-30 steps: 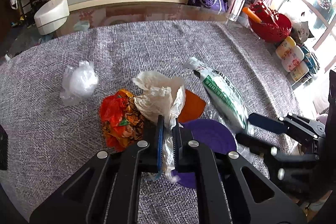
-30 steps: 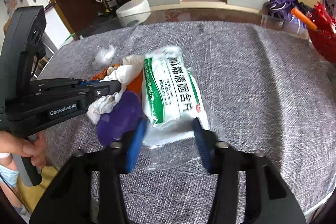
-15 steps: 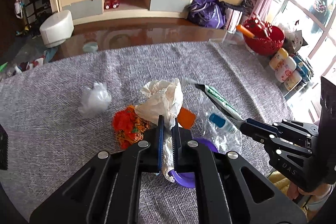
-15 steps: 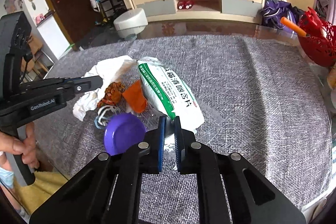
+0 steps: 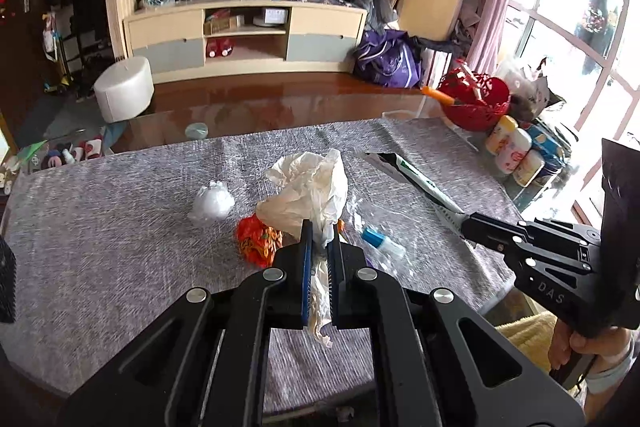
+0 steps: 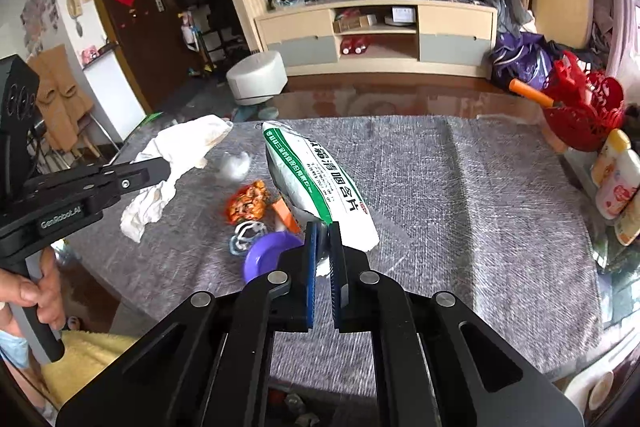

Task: Collect trash
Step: 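Carry the tissue and medicine packet to the black bin with both tools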

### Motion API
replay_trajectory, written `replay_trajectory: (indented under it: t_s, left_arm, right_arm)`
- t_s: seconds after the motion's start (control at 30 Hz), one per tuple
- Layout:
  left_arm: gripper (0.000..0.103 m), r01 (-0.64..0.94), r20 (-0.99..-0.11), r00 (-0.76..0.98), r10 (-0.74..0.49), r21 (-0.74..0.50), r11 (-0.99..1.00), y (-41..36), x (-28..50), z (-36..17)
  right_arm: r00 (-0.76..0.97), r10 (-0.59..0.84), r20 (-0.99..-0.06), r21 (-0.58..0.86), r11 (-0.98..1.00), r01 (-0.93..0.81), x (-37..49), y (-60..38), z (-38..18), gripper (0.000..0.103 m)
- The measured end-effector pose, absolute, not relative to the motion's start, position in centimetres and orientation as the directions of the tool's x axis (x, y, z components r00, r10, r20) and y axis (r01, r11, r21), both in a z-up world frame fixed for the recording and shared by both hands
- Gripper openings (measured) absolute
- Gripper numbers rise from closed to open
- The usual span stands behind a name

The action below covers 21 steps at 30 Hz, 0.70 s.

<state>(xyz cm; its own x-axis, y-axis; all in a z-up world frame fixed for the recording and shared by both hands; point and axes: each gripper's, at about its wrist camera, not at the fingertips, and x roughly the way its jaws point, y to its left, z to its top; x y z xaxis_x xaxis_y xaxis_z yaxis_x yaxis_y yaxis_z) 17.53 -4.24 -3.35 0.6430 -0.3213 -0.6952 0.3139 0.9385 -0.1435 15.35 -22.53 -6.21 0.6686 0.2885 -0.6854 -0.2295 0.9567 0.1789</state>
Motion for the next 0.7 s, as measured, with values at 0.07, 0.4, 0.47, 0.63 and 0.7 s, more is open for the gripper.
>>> replay_trajectory:
  t_s: [0.07, 0.4, 0.47, 0.63, 0.7]
  left_arm:
    - [0.006, 0.312, -0.689, 0.653, -0.316, -0.136, 0.940, -4.1, 16.0, -2.8]
    - [0.006, 0.326, -0.670, 0.670, -0.318, -0.119, 0.938, -3.5, 7.2, -2.3]
    - [0.006, 0.327, -0.675, 0.666, -0.319, -0.120, 0.937, -3.5, 5.2, -3.0]
    - [0.006, 0.337, -0.697, 0.639, -0.327, -0.128, 0.933, -3.4, 1.5, -5.3]
    - [0.006, 0.337, -0.714, 0.619, -0.328, -0.136, 0.932, -3.4, 0.2, -6.7]
  right_arm:
    - [0.678, 0.287, -0.677, 0.172, 0.957, -0.233, 13.9, -22.5, -5.6, 0.007]
    - [0.673, 0.318, -0.668, 0.188, 0.947, -0.260, 6.7, -22.3, -5.6, 0.007]
    - [0.659, 0.330, -0.676, 0.200, 0.943, -0.268, 5.1, -22.4, -6.4, 0.007]
    - [0.615, 0.349, -0.707, 0.219, 0.935, -0.279, 2.2, -22.1, -8.8, 0.007]
    - [0.591, 0.357, -0.724, 0.228, 0.932, -0.283, 1.0, -21.8, -10.0, 0.007]
